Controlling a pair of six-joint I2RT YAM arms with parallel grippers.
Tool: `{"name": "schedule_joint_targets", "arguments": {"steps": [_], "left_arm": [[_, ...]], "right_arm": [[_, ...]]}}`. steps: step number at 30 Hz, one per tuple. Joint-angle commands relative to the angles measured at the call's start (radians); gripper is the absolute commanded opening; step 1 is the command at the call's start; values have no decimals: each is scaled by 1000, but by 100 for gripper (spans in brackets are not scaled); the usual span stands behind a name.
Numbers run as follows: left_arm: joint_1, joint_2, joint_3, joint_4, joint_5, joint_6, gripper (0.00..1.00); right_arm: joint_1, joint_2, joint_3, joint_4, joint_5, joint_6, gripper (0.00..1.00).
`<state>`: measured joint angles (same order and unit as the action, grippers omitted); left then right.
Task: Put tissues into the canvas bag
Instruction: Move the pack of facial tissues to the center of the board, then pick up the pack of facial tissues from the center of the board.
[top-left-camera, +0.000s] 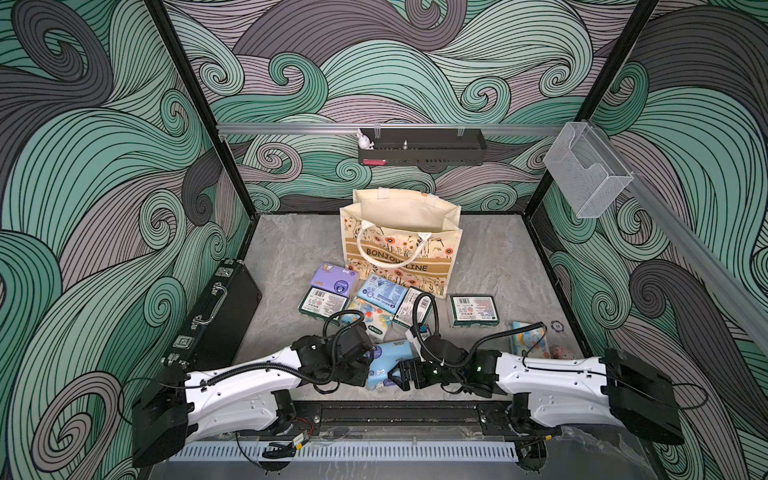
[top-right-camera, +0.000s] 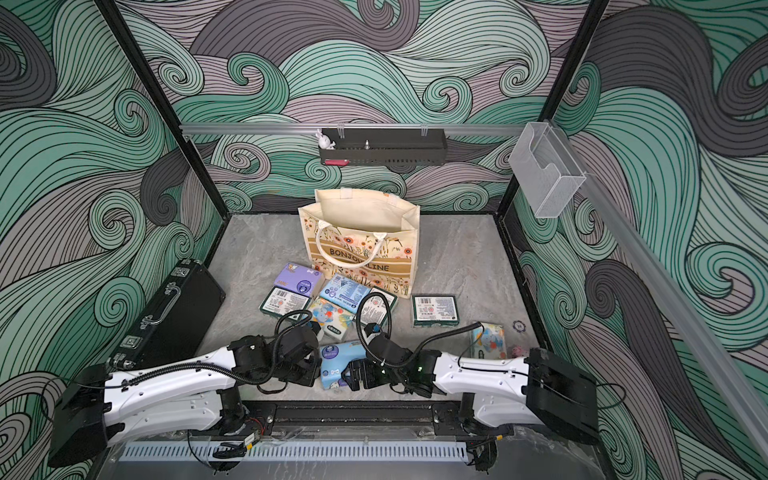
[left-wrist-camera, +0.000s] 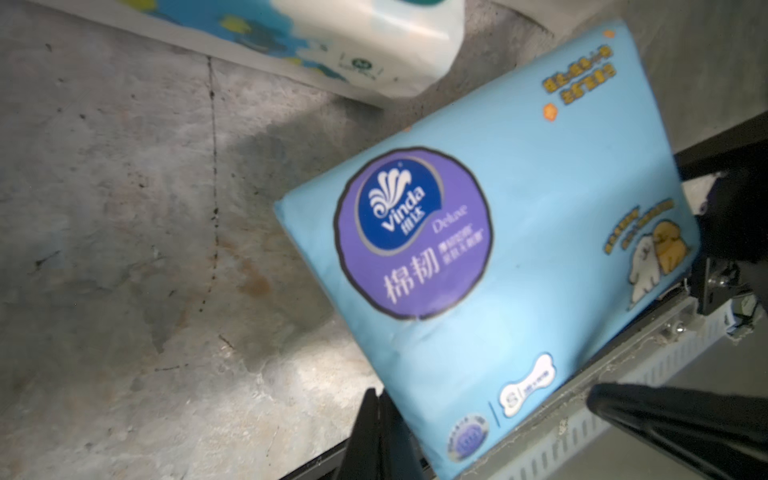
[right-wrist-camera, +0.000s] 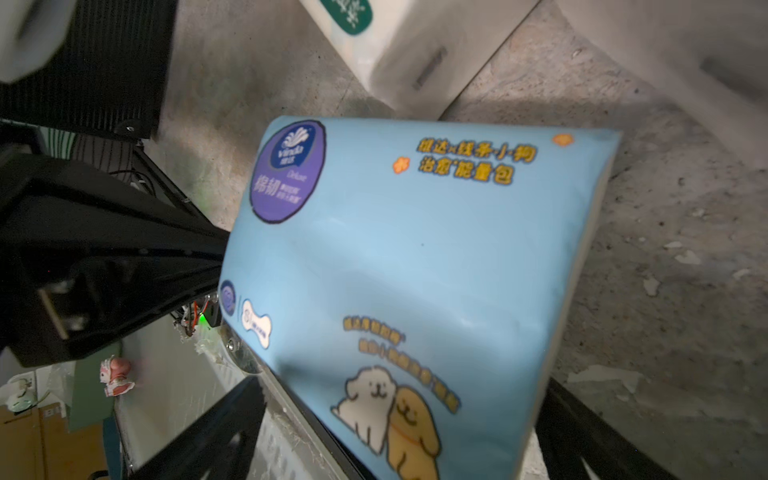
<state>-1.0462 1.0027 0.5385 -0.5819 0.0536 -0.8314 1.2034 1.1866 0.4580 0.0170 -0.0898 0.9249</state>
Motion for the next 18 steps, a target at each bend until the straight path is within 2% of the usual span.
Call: {"name": "schedule_joint_targets", "arguments": {"steps": [1, 3, 7, 11, 14, 18], "left_arm": [[40, -57, -42, -29, -18, -55, 47], [53, -99, -53, -56, -26, -67, 56], [63, -203, -60, -101, -46, -77, 61], [77, -248, -54, -93, -28, -71, 59], [78, -257, -46, -43, 22, -66, 59], [77, -254, -70, 63, 94, -91, 66]], "right_arm": [[1, -96, 5, -45, 54, 20, 100], [-30, -158, -13, -98, 64, 24, 100], [-126, -288, -66, -167, 11, 28, 100], [-182, -386, -94, -220, -14, 10, 100], [-207, -414, -107, -228, -35, 0, 100], [-240, -382, -109, -221, -93, 0, 100]]}}
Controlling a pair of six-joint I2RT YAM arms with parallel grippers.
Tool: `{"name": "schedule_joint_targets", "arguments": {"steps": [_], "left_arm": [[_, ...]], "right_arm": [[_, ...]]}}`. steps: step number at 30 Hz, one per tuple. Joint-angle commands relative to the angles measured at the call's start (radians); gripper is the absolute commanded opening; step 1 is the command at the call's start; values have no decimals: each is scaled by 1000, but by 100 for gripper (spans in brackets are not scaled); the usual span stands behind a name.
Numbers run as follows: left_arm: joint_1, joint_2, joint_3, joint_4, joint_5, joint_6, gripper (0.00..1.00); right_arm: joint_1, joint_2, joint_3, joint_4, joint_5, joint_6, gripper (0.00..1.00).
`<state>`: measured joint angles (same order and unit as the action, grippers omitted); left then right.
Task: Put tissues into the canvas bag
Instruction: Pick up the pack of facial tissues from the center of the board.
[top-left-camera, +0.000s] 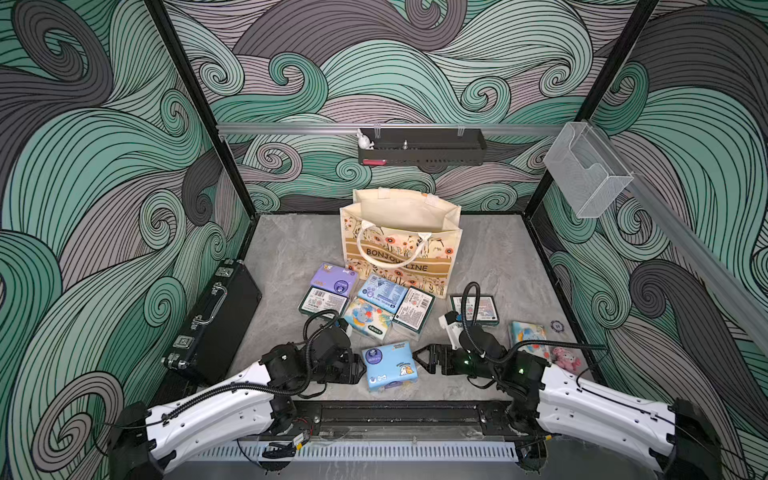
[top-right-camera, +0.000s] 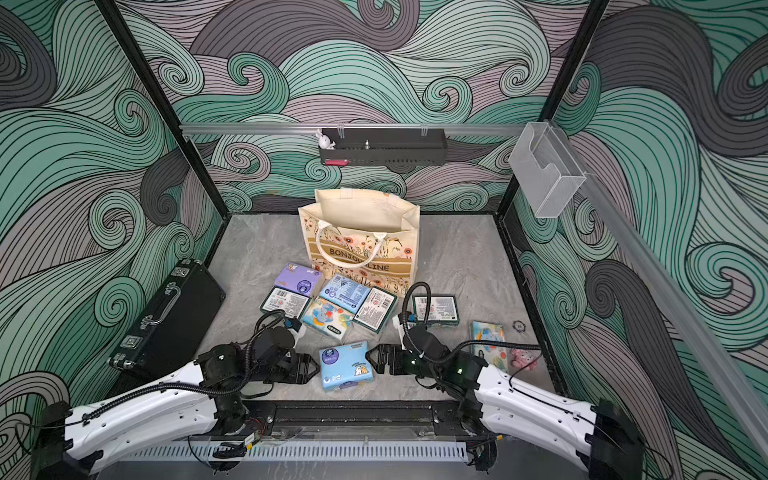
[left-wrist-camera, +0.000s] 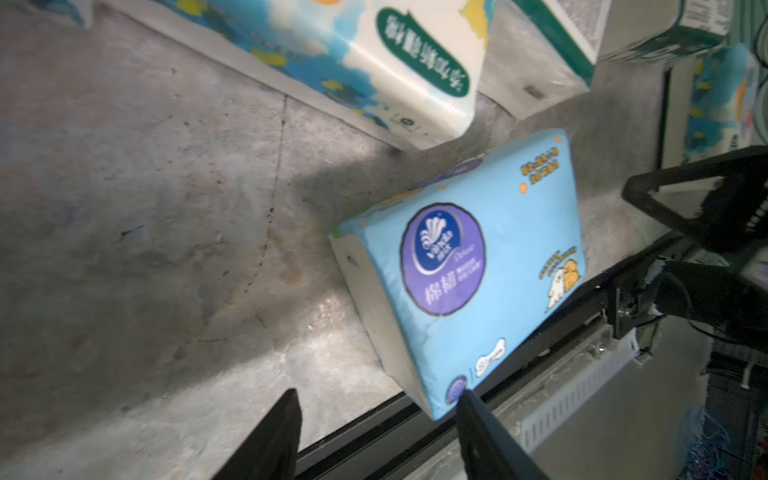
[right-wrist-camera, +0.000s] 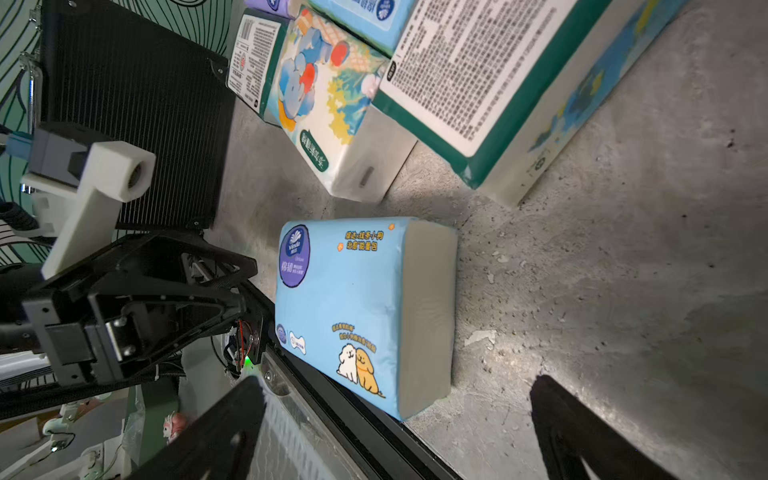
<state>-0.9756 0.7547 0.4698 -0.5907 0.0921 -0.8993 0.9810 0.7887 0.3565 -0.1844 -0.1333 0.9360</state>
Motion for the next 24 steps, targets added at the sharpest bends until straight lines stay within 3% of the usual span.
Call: {"name": "schedule_joint_targets", "arguments": {"steps": [1, 6, 9, 18, 20, 24], "left_arm": [[6, -3, -6, 80, 56, -30, 67], [7, 19, -14, 100, 66, -45, 76], [6, 27, -8, 98, 68, -50, 99], [7, -1, -6, 112, 97, -13, 98], [6, -9, -15, 126, 88, -10, 88], [7, -8, -41, 148, 64, -12, 48]], "right_arm": [[-24, 29, -9, -13, -62, -6, 100], [-46, 82, -35, 87, -112, 24, 100], [-47, 132, -40, 158, -137, 34, 100], [-45, 246, -46, 261, -187, 51, 100], [-47, 255, -50, 283, -188, 54, 100], [-46, 278, -60, 341, -199, 63, 100]]}}
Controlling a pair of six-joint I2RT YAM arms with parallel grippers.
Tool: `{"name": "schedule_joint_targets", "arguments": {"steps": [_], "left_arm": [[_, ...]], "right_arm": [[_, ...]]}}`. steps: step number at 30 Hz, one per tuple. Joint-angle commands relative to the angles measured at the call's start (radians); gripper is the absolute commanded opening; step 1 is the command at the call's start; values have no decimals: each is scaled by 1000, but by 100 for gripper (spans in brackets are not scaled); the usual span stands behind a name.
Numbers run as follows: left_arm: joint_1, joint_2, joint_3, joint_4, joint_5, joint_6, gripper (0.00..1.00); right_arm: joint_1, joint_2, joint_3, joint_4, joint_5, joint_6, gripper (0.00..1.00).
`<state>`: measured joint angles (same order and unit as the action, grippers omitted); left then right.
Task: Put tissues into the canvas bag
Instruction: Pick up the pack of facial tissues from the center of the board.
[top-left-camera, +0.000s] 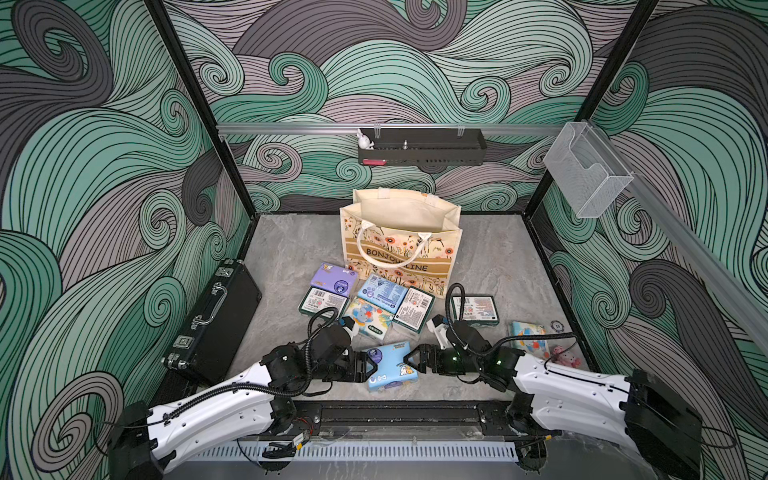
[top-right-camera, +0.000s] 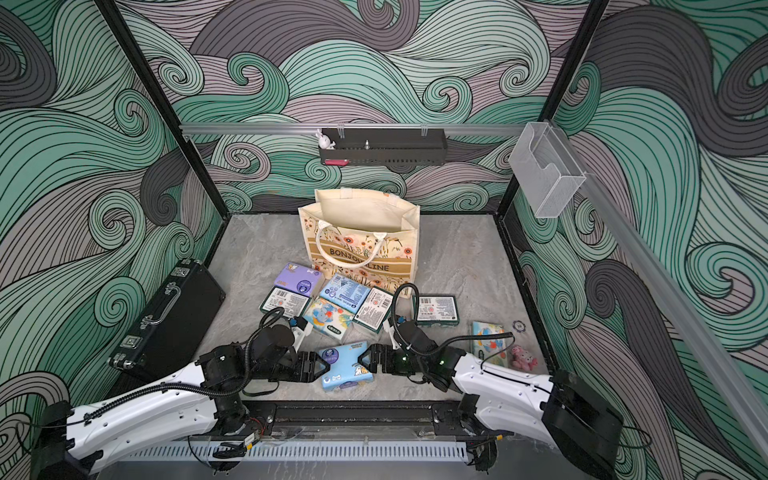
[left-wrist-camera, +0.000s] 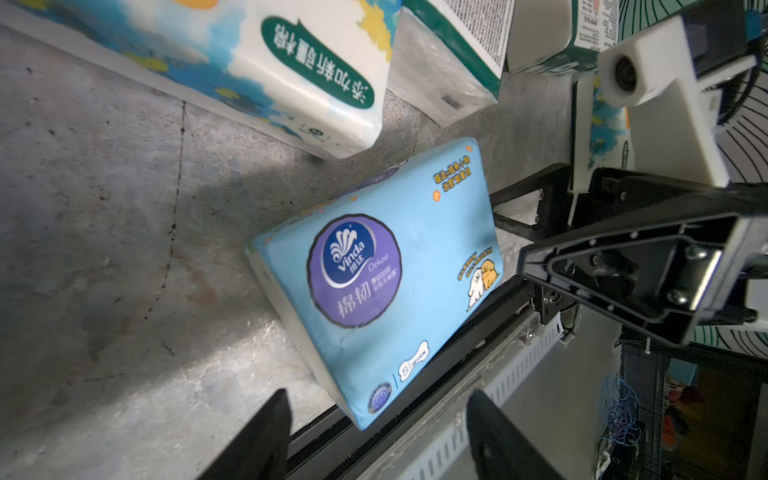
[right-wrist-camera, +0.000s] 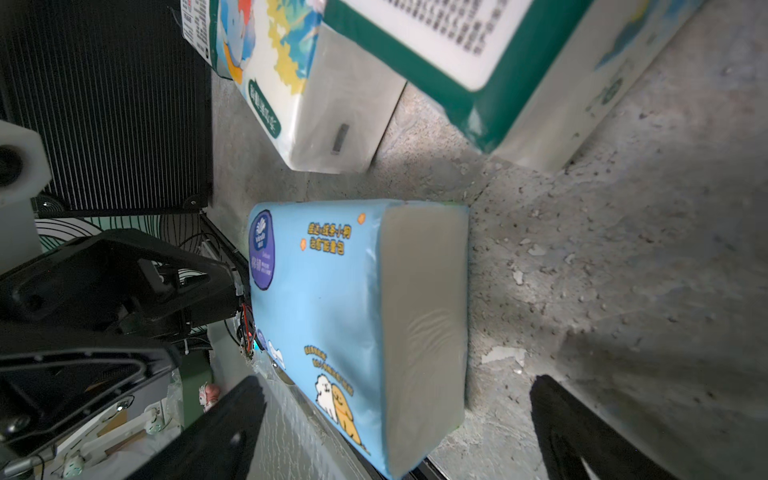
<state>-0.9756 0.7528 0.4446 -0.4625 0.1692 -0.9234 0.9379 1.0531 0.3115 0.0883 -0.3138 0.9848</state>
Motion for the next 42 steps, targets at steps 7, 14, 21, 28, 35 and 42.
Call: {"name": "schedule_joint_targets", "arguments": {"steps": [7, 14, 21, 28, 35, 42], "left_arm": [[6, 12, -82, 60, -35, -13, 41], [6, 89, -100, 98, 0, -34, 41], [6, 130, -87, 29, 4, -14, 21], [9, 112, -118, 24, -17, -19, 16], [9, 56, -152, 5, -36, -36, 15], [8, -46, -185, -10, -56, -40, 15]], "right_arm": [[-2, 31, -22, 90, -18, 11, 100], [-3, 10, -43, 91, -12, 3, 100], [-3, 45, -35, 112, -45, -15, 100], [-3, 173, -23, 253, -120, 7, 100], [-4, 310, 7, 402, -174, 47, 100], [-2, 414, 19, 559, -219, 104, 96]]}}
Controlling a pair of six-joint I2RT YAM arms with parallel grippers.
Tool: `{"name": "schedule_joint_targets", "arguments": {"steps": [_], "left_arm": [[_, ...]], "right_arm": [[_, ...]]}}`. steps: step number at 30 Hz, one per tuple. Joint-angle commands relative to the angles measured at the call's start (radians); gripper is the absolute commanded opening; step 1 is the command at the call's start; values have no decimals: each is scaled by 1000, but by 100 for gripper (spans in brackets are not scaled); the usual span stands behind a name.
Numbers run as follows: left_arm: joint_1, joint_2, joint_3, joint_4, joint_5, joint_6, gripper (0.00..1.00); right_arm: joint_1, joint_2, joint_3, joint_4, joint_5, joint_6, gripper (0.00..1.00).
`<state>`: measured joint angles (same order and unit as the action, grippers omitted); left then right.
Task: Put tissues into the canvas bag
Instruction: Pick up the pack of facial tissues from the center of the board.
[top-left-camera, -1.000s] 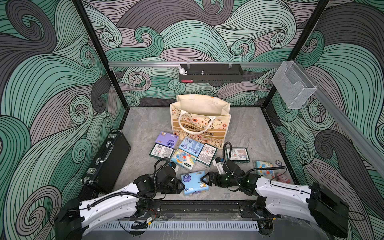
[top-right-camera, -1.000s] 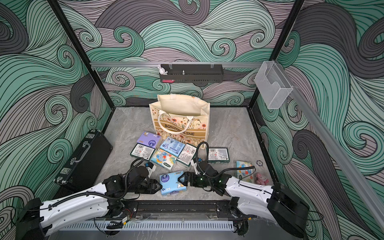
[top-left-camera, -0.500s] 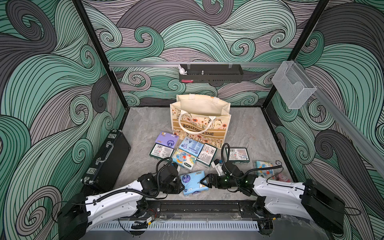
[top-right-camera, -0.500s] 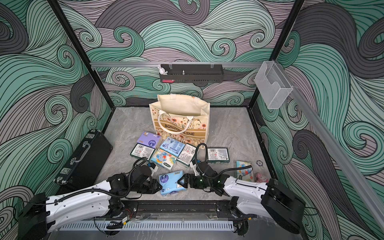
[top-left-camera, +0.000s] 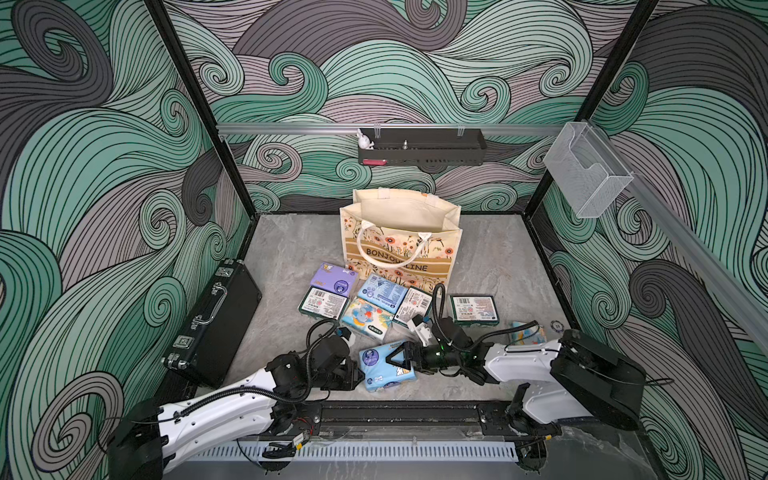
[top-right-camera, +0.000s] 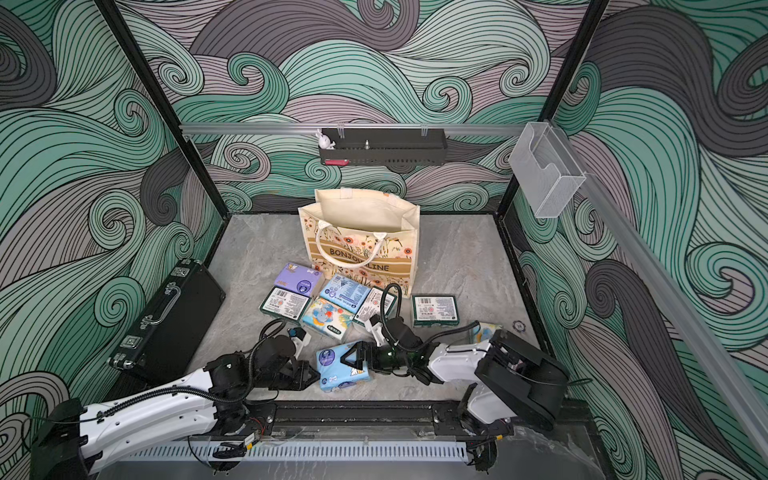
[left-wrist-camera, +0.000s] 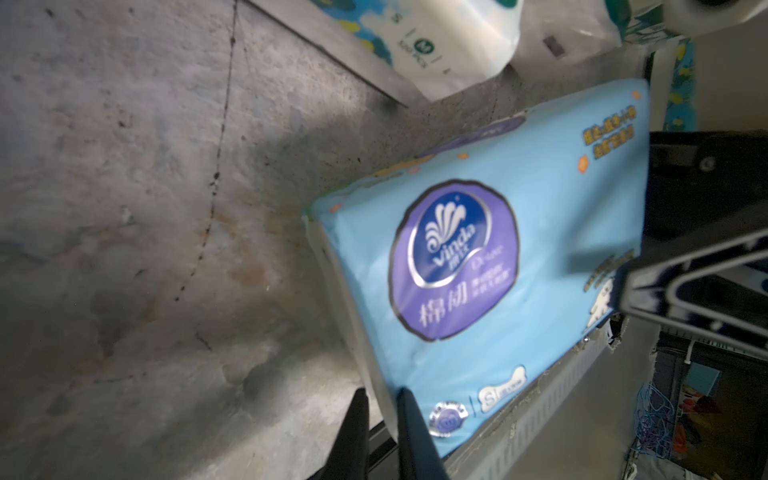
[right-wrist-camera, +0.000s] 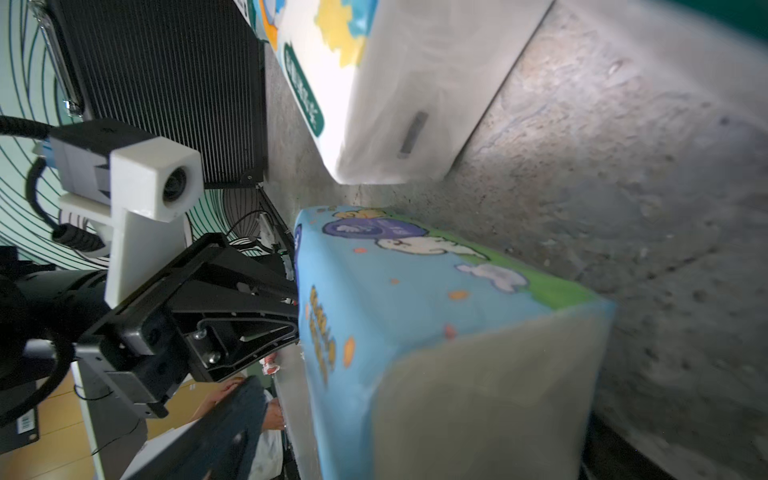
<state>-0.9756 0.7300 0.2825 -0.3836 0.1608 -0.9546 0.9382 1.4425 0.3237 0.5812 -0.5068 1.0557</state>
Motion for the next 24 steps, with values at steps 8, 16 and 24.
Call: {"name": "schedule_joint_targets", "arguments": {"steps": [8, 16, 24], "left_arm": [[8, -68, -24, -92, -55, -17, 18], [10, -113, 221, -231, -61, 59, 69], [30, 16, 697, -675, -337, 379, 90]], "right_arm": [[4, -21, 5, 8, -2, 0, 80], [5, -114, 9, -111, 23, -49, 65], [4, -252, 41, -279, 40, -100, 57]]}}
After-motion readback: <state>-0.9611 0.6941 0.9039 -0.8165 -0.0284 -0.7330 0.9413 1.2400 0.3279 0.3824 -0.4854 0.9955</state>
